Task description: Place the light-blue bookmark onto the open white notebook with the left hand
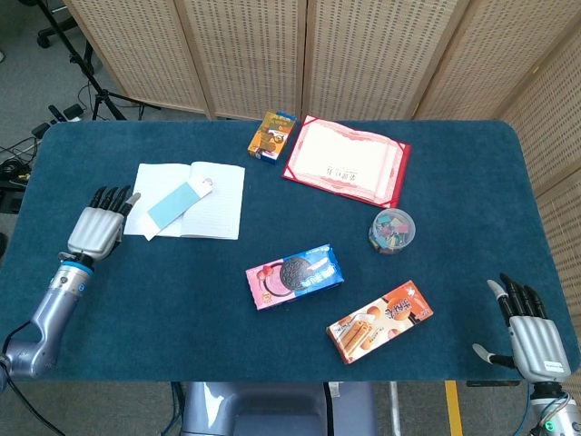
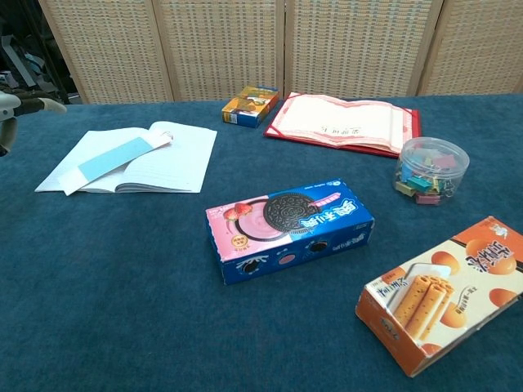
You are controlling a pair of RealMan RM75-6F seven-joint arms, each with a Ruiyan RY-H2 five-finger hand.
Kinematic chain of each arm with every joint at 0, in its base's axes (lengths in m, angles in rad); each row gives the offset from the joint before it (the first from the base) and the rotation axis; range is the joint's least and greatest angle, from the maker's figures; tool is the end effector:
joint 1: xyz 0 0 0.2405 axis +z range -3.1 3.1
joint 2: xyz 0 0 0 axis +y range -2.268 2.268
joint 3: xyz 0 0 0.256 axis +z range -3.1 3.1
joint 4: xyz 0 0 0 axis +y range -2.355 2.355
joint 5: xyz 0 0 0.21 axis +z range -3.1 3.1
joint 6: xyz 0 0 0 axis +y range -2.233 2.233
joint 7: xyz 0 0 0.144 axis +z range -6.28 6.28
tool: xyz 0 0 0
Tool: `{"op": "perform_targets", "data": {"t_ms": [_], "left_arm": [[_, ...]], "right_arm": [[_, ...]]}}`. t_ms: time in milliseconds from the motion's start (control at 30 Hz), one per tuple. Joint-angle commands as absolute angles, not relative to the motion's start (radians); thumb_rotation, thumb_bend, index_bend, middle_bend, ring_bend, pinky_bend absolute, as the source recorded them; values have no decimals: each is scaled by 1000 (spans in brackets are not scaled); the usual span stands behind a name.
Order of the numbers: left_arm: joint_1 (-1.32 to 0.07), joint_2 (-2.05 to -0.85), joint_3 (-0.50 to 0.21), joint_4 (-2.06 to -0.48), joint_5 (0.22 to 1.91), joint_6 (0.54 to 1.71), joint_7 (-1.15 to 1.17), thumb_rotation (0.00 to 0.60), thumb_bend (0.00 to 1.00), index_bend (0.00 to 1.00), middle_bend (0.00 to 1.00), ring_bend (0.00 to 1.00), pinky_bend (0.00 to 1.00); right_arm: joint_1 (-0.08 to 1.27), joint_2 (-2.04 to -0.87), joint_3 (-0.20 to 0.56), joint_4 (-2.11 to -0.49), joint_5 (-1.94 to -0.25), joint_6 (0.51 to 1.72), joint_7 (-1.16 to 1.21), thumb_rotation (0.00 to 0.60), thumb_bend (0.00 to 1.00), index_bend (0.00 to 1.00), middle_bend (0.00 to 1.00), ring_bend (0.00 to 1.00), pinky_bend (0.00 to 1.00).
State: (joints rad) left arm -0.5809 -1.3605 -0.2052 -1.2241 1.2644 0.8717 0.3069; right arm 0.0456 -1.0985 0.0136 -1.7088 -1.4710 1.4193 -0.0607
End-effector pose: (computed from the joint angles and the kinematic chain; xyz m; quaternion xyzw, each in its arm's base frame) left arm -0.2749 0.3701 0.0811 -0.7393 -0.2957 -0.2424 0.5543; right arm -0.3096 -0.1591 0.1444 0.5968 -0.4393 0.3467 0.5750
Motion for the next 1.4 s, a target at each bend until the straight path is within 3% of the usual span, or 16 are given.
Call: {"op": "perform_targets", "data": {"t_ms": [33,267,733,1400], "left_arm": [[-620,-1318,-213,-1266,1221,810,345,600,1000,21,0,0,0],[-691,-1269,-227,-1319,1105,718,437,600,1000,21,0,0,0],[-818,-1312,-186,-1283,852,641,601,600,1000,21,0,0,0],[-996,-1392,-92,-1233,582,619,739,600,1000,21,0,0,0]], "right_arm": [[46,-1099,14,-1709,-1470,1419,-61,600,105,2,0,0,0],[46,-1097,16,-1707,-1468,1419,-54,600,105,2,0,0,0],[47,-1095,17,-1705,-1464,1414,-50,600,105,2,0,0,0],[52,-1091,25,-1697,-1442,1397,-31,600,105,2,0,0,0]]}}
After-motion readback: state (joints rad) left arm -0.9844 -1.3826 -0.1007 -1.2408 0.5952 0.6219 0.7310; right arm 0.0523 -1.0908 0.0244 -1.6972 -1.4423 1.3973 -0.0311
